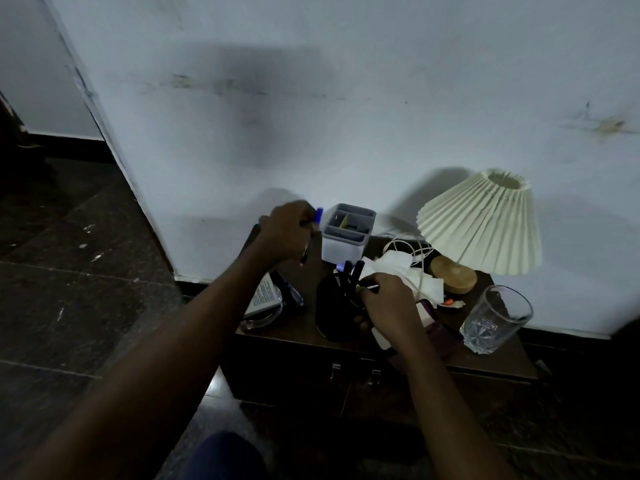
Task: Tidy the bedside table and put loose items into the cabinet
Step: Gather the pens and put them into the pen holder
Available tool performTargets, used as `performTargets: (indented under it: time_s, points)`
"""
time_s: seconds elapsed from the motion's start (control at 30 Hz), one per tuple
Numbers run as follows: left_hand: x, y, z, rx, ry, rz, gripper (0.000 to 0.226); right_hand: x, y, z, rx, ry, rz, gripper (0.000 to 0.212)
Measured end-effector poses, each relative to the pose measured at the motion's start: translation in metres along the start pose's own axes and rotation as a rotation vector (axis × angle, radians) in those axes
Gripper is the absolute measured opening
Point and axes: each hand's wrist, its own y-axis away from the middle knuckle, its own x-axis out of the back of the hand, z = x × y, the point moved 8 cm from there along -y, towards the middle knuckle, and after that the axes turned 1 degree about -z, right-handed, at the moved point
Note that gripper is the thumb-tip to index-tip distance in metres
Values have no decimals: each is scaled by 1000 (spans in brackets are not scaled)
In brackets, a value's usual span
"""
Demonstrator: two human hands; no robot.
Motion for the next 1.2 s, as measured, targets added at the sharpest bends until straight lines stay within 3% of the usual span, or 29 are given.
performTargets:
  time_s: [0.1, 0.23, 0.37, 0.53, 0.73, 0.87, 1.0, 1.1, 1.2]
  points:
    - [42, 13, 12, 41, 408, 141, 13, -2, 0, 5, -11, -63, 21, 11]
    - [33, 42, 29, 82, 617, 8, 12, -5, -2, 12, -39, -119, 25, 12]
    - [-5, 61, 39, -4, 447, -145, 11, -8, -2, 11, -15, -125, 23, 16]
    - [-40, 70, 30, 24, 237, -275, 13, -7, -1, 9, -13, -121, 35, 19]
    - [-51, 74, 23, 29, 183, -388, 22, -12, 1, 15, -53, -195, 0, 13]
    - [-52, 77, 19, 44, 299, -373, 56, -14, 5, 15, -70, -237, -5, 18]
    - [-72, 98, 26, 2, 475, -628, 98, -13, 6, 12, -48, -171, 14, 24]
    - [-78, 104, 37, -129, 443, -521, 105, -13, 7, 12, -37, -149, 2, 29]
    - [-83, 101, 26, -41, 395, -430, 130, 1, 7, 17, -6, -114, 66, 29]
